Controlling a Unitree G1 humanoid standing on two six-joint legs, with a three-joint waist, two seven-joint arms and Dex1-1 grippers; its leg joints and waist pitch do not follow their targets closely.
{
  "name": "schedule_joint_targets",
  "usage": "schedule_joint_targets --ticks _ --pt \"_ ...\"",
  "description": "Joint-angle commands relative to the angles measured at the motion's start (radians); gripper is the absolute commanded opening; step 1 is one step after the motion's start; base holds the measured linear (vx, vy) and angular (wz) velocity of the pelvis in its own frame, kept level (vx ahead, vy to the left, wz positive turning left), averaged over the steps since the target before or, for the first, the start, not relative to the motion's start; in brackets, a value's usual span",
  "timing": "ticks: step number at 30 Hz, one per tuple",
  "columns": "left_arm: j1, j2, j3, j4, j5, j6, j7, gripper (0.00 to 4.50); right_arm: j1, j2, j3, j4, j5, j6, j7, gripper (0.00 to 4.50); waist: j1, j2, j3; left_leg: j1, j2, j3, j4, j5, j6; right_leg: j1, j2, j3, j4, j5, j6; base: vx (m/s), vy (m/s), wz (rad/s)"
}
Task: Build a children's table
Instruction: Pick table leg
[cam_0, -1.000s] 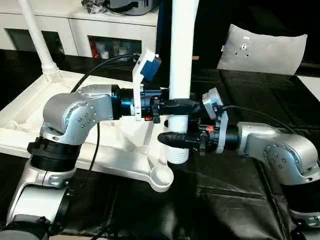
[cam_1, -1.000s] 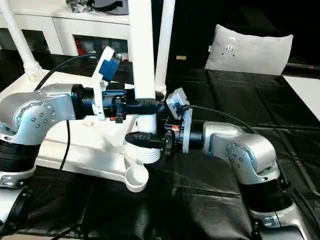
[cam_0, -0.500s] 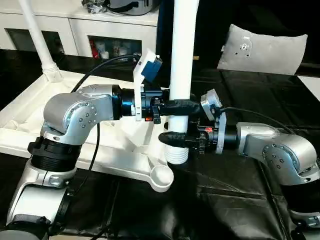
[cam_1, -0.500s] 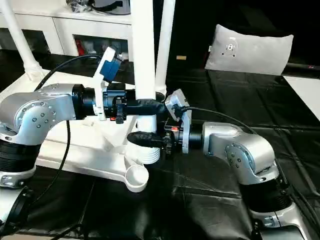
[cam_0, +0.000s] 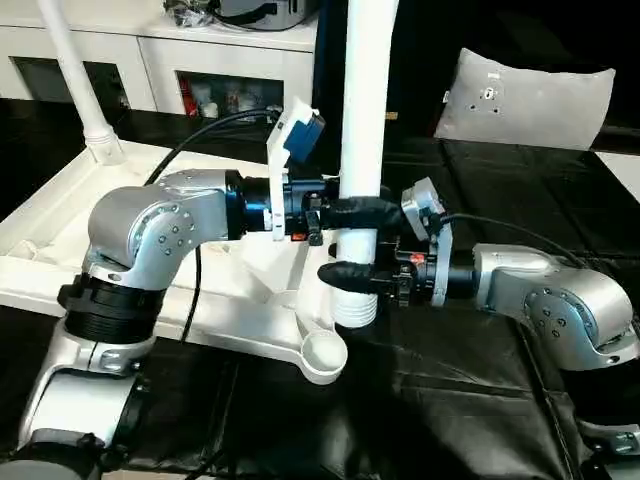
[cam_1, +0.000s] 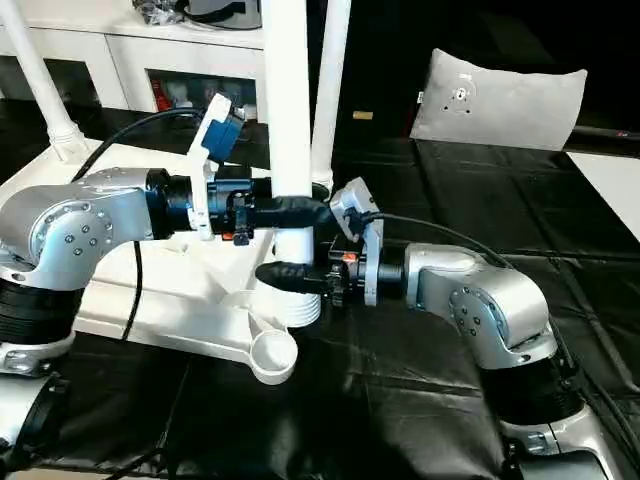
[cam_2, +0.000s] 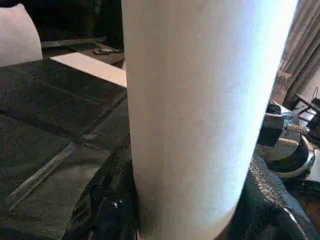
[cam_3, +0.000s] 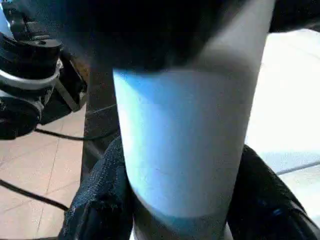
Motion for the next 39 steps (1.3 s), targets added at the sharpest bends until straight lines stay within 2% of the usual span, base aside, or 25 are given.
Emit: schedule_joint_targets --ticks 1,6,9,14,16,17,20,23,25,29,32,33,34,35,36,39 --pt "-0.029 -0.015 0.055 -0.027 -0.048 -0.003 0.014 2.58 0.004 0.003 0.001 0.017 -0.011 0.026 -0.015 1.93 0.000 0.000 -0.070 0.011 0.047 -0.004 -0.067 -0.014 -0.006 0.049 -0.087 0.048 -0.058 0.020 -0.239 0.000 0.000 0.00" --pt "-0.031 -0.041 0.096 -0.021 -0.080 0.003 0.033 2.58 0.013 0.011 0.005 0.019 -0.031 0.003 -0.024 1.93 0.000 0.001 -0.071 0.011 0.047 -0.004 -0.066 -0.011 -0.005 0.048 -0.087 0.048 -0.057 0.038 -0.244 0.000 0.000 0.00" --pt "-0.032 -0.040 0.094 -0.024 -0.071 0.001 0.030 2.58 0.026 0.032 -0.004 0.011 -0.040 -0.029 -0.048 1.93 0.002 0.002 -0.070 0.012 0.047 -0.004 -0.068 -0.017 -0.005 0.047 -0.087 0.049 -0.058 0.025 -0.240 0.000 0.000 0.00" --pt "-0.034 -0.048 0.100 -0.017 -0.067 -0.010 0.046 2.58 0.026 0.048 -0.014 0.006 -0.040 -0.022 -0.069 1.92 0.003 0.004 -0.071 0.013 0.047 -0.004 -0.068 -0.012 -0.008 0.048 -0.086 0.049 -0.057 0.041 -0.238 0.000 0.000 0.00" --pt "-0.039 -0.060 0.112 -0.015 -0.074 -0.008 0.057 2.58 0.026 0.048 -0.008 0.016 -0.052 -0.015 -0.082 1.92 0.005 0.005 -0.071 0.013 0.047 -0.004 -0.068 -0.017 -0.010 0.047 -0.087 0.048 -0.058 0.037 -0.238 0.000 0.000 0.00" --pt "-0.041 -0.065 0.116 -0.014 -0.077 -0.005 0.062 2.58 0.026 0.042 0.002 0.019 -0.064 -0.029 -0.076 1.92 0.005 0.002 -0.071 0.012 0.047 -0.004 -0.068 -0.018 -0.011 0.049 -0.087 0.049 -0.058 0.034 -0.236 0.000 0.000 0.00" --pt "-0.040 -0.069 0.113 -0.022 -0.079 0.001 0.059 2.58 0.034 0.029 0.024 0.026 -0.094 -0.063 -0.053 1.91 0.005 0.004 -0.071 0.011 0.046 -0.004 -0.068 -0.015 -0.010 0.050 -0.087 0.049 -0.058 0.039 -0.232 0.000 0.000 0.00" --pt "0.032 -0.036 0.055 -0.064 -0.042 -0.054 -0.020 2.58 0.063 0.023 0.053 0.024 -0.132 -0.112 -0.041 1.91 0.004 0.002 -0.070 0.011 0.049 -0.006 -0.070 -0.018 -0.009 0.048 -0.088 0.049 -0.060 0.022 -0.222 0.000 0.000 0.00" --pt "0.066 -0.038 0.047 -0.068 -0.030 -0.080 -0.032 2.58 0.082 0.030 0.052 0.022 -0.133 -0.122 -0.045 1.91 0.002 0.003 -0.071 0.011 0.047 -0.004 -0.069 -0.005 -0.008 0.048 -0.086 0.049 -0.058 0.042 -0.221 0.000 0.000 0.00" --pt "0.174 -0.041 -0.004 -0.082 0.047 -0.197 -0.049 3.03 0.151 0.070 0.033 0.031 -0.143 -0.182 -0.077 1.91 -0.001 0.002 -0.070 0.011 0.052 -0.004 -0.072 -0.036 -0.003 0.047 -0.089 0.050 -0.062 0.022 -0.222 0.000 0.000 0.00" --pt "0.220 -0.054 -0.007 -0.094 0.044 -0.210 -0.048 2.95 0.197 0.088 0.032 0.032 -0.150 -0.227 -0.086 1.91 -0.001 0.002 -0.067 0.014 0.053 -0.003 -0.075 -0.067 -0.010 0.043 -0.089 0.050 -0.067 -0.028 -0.216 0.000 0.000 0.00" --pt "0.267 -0.081 0.011 -0.110 0.006 -0.203 -0.050 2.95 0.245 0.106 0.029 0.025 -0.149 -0.256 -0.093 1.91 -0.002 0.002 -0.067 0.013 0.053 -0.004 -0.075 -0.067 -0.010 0.044 -0.089 0.050 -0.067 -0.030 -0.215 0.000 0.000 0.00" --pt "0.287 -0.088 0.014 -0.118 -0.009 -0.203 -0.060 2.95 0.263 0.114 0.026 0.020 -0.144 -0.260 -0.097 1.91 -0.002 0.002 -0.064 0.011 0.054 -0.004 -0.076 -0.079 -0.012 0.043 -0.091 0.050 -0.070 -0.046 -0.214 0.000 0.000 0.00" --pt "0.299 -0.092 0.016 -0.123 -0.019 -0.204 -0.068 2.95 0.275 0.119 0.024 0.016 -0.141 -0.263 -0.100 1.91 -0.004 0.001 -0.066 0.011 0.053 -0.004 -0.076 -0.077 -0.007 0.043 -0.091 0.051 -0.069 -0.043 -0.215 0.000 0.000 0.00" --pt "0.310 -0.094 0.015 -0.125 -0.024 -0.204 -0.074 2.95 0.284 0.124 0.023 0.012 -0.140 -0.265 -0.104 1.91 -0.005 0.005 -0.066 0.012 0.052 -0.004 -0.076 -0.082 -0.006 0.041 -0.088 0.050 -0.071 -0.049 -0.212 0.000 0.000 0.00" --pt "0.345 -0.099 0.002 -0.117 -0.010 -0.240 -0.081 2.95 0.311 0.137 0.020 0.000 -0.141 -0.272 -0.105 1.91 -0.010 0.006 -0.063 0.011 0.052 -0.005 -0.079 -0.105 -0.008 0.041 -0.087 0.051 -0.075 -0.080 -0.203 0.000 0.000 0.00"
